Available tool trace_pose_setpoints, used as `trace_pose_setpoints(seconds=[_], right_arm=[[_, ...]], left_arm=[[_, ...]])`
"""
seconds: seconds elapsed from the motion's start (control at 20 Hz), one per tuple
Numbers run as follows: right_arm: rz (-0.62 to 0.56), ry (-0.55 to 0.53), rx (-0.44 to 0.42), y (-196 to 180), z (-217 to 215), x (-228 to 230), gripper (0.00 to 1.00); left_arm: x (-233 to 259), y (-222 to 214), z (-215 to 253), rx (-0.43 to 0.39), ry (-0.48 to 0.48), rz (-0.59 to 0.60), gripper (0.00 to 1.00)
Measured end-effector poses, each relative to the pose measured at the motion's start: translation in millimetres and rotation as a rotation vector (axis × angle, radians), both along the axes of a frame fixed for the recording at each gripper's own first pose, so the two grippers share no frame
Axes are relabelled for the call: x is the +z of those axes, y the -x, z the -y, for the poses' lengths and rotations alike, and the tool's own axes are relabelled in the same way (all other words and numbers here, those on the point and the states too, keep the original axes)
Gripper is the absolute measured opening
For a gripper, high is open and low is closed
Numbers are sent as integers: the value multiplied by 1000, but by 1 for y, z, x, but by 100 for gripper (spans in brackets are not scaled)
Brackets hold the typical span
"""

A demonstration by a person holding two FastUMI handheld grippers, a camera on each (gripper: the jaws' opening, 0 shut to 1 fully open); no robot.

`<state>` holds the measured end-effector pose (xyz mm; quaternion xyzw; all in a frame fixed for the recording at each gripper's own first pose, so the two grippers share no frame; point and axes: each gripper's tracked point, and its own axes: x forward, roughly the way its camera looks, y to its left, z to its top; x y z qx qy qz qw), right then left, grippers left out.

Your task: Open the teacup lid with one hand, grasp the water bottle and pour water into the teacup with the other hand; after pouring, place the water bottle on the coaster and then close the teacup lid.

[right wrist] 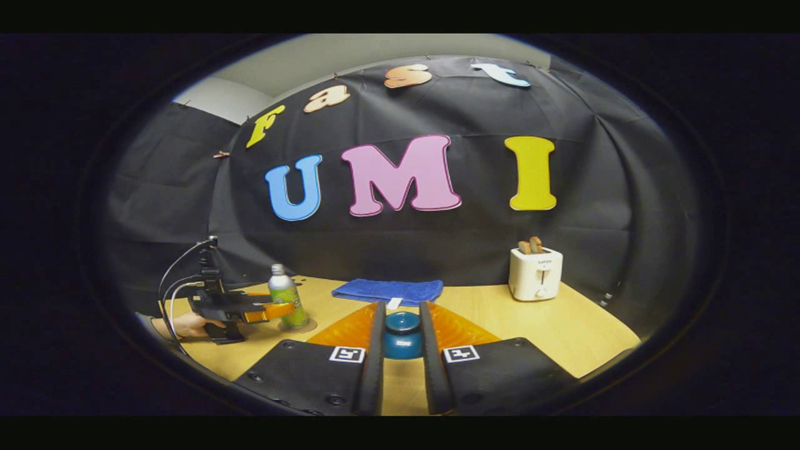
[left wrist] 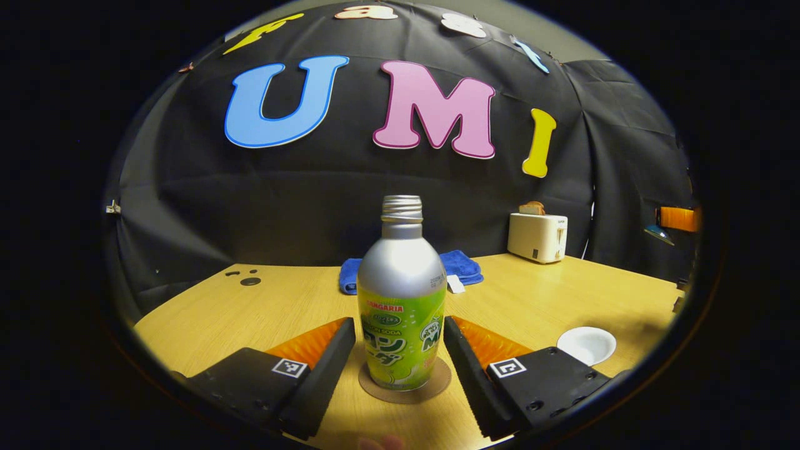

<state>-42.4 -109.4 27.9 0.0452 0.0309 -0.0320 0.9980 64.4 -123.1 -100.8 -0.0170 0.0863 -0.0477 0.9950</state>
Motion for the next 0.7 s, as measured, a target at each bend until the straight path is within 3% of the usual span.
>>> trace_pose_setpoints(seconds=[0.3, 0.4, 0.45, 0.7], right_arm=[[-50, -19, 107, -18, -55, -26, 31], [-102, -21, 140, -29, -78, -51, 31], [-139, -18, 155, -34, -88, -68, 26], [-209, -24, 194, -56, -123, -98, 31]], left_arm=[[3, 53, -2, 9, 43, -2, 90], [12, 72, -7, 25, 28, 32, 90], [21, 81, -9, 33, 26, 60, 90], [40, 102, 1, -4, -12, 124, 90]])
